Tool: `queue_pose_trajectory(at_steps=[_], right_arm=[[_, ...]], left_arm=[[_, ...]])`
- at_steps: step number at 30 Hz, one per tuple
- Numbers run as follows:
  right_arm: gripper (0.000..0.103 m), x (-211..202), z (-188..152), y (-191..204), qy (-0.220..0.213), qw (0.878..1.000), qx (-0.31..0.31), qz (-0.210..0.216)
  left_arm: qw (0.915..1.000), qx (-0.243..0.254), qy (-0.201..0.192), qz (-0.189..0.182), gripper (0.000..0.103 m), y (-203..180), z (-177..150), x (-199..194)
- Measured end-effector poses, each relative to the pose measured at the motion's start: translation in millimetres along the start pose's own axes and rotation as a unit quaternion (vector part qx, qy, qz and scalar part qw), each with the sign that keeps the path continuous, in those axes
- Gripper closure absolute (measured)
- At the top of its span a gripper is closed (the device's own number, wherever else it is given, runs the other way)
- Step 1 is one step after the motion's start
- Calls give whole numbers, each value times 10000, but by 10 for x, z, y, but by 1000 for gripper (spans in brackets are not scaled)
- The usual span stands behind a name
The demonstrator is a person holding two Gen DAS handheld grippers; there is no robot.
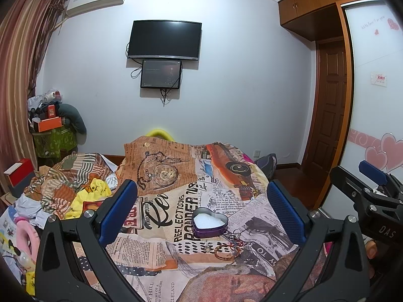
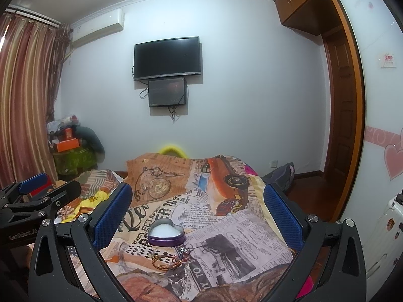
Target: Organize jewelry
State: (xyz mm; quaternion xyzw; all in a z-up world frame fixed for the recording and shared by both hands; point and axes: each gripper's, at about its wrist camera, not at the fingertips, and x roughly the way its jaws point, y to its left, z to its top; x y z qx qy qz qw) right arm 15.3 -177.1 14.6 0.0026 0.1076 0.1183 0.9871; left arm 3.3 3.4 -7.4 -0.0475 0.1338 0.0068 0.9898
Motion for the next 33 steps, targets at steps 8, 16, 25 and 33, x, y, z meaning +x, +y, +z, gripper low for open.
queue_pose_trajectory(at_steps=[8, 16, 25, 33], right_arm=[[0, 14, -11, -3, 32, 10000, 16, 29], [0, 19, 1, -14, 36, 10000, 21, 34], [0, 18, -1, -11, 42, 10000, 24, 35], [0, 20, -1, -18, 44, 10000, 25, 35]], left_arm=[[10000, -12, 3, 4, 0, 12, -3, 8], [10000, -1, 0, 7, 0, 17, -10, 9], [10000, -5, 10, 8, 0, 20, -10, 11], [10000, -5, 13, 11, 0, 17, -19, 15]])
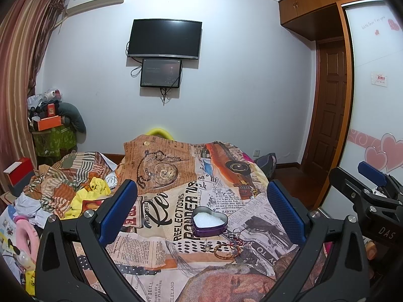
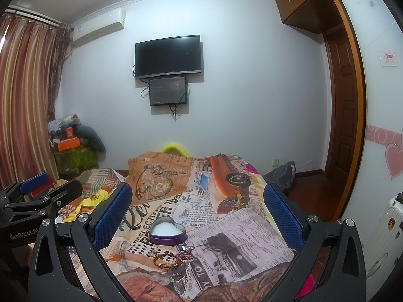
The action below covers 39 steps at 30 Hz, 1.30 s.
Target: Organize jewelry
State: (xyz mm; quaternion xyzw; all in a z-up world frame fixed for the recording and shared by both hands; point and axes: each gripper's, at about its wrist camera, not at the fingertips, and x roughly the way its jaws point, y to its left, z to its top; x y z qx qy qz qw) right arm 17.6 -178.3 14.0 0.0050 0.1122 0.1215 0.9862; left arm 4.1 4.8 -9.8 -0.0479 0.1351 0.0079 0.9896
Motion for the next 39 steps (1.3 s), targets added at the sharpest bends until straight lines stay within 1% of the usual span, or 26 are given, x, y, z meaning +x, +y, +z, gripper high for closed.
queue_pose_trajectory(at_steps=[6, 11, 18, 21, 25, 27, 31, 33, 35, 37, 39], right_arm=[[0, 33, -56, 49, 56, 10000, 15, 46], [0, 77, -71, 13, 128, 9999, 48, 79], [0, 227, -120, -33, 312, 9994, 75, 129], [0, 321, -165, -78, 439, 9990, 80, 75], [0, 497, -271, -164, 698, 9975, 121, -35], [0, 626, -353, -219, 918, 9956, 111, -114], [0, 847, -500, -286, 1278, 9915, -2, -239], [0, 964, -592, -308, 1512, 9880, -115, -287], [0, 1040, -665, -327, 1695, 9850, -184, -261], [0, 1141, -751, -341, 1924, 9809, -224, -174], [0, 1241, -838, -358, 2159, 9761, -230, -73]], left_arm=[[10000, -5, 14, 14, 0, 15, -49, 10], [10000, -15, 84, 25, 0, 23, -80, 75], [9994, -30, 329, 67, 0, 34, -128, 309], [9987, -73, 487, 126, 0, 81, -163, 455], [9966, -71, 795, 224, 0, 166, -257, 727], [9949, -14, 959, 305, 0, 184, -322, 863], [9897, 226, 1317, 512, 0, 235, -483, 1173], [9864, 290, 1522, 540, 0, 280, -575, 1325], [9824, 277, 1780, 498, 5, 325, -666, 1463], [9761, 232, 2122, 412, 14, 375, -794, 1625], [9691, 178, 2444, 287, 16, 401, -905, 1760]])
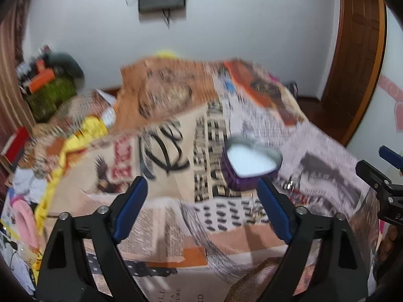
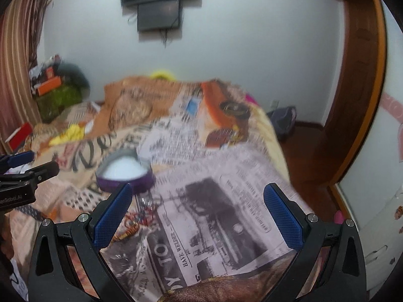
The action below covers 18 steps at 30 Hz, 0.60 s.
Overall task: Organize jewelry
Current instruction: 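Move the right gripper to the silver earring beside the tin and grasp it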
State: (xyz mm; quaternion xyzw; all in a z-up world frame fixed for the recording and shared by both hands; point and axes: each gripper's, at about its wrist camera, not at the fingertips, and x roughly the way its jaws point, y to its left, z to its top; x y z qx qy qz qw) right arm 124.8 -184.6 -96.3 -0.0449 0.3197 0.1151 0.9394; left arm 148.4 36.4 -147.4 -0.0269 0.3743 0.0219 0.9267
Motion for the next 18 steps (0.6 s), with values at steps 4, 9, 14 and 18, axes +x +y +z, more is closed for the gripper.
queue_pose_trajectory(at_steps=[4, 9, 14, 18], right_arm=[[6, 208, -40, -27, 289, 9994, -5, 177], [22, 461, -23, -50, 665, 9962, 50, 557], [40, 595, -19, 38, 859, 9914, -121, 983], [52, 703, -22, 107, 1023, 9869, -270, 1218]], left_arm=[[9988, 27, 412, -272, 22, -21, -78, 235], [9946, -1, 752, -715, 31, -84, -101, 402], [9894, 12, 906, -1132, 35, -173, -78, 494], [9867, 104, 1046, -1244, 52, -236, -78, 570]])
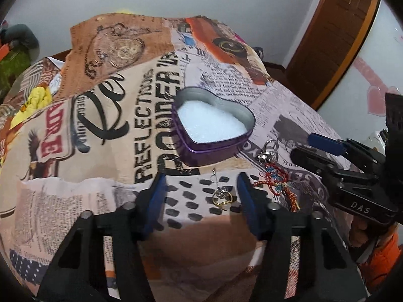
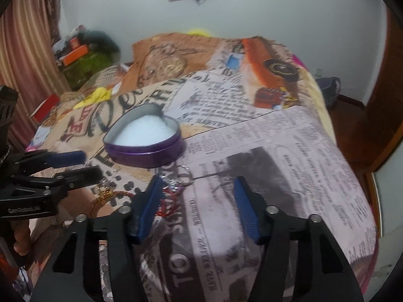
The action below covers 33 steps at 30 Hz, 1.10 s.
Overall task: Organize jewelry
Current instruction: 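Move the right gripper to the silver earring beside the tin and grasp it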
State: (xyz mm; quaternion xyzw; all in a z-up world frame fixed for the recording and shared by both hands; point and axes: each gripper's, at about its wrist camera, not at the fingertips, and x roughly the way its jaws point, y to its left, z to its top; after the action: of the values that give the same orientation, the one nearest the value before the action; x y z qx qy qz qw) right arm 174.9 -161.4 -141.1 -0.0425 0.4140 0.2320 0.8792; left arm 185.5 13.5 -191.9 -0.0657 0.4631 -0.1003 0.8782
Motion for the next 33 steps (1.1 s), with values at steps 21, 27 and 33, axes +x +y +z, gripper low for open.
queue_pose_trajectory(at_steps=[21, 27, 33], right_arm=[[92, 352, 66, 51, 561, 9963, 44, 656], [97, 304, 73, 56, 484, 9972, 31, 574], [97, 159, 107, 84, 305, 9981, 5, 540]], left_arm=[[9991, 382, 59, -166, 95, -165, -61, 78], [9989, 423, -133, -153, 95, -184, -34, -36], [9986, 365, -377, -101, 95, -147, 40, -224]])
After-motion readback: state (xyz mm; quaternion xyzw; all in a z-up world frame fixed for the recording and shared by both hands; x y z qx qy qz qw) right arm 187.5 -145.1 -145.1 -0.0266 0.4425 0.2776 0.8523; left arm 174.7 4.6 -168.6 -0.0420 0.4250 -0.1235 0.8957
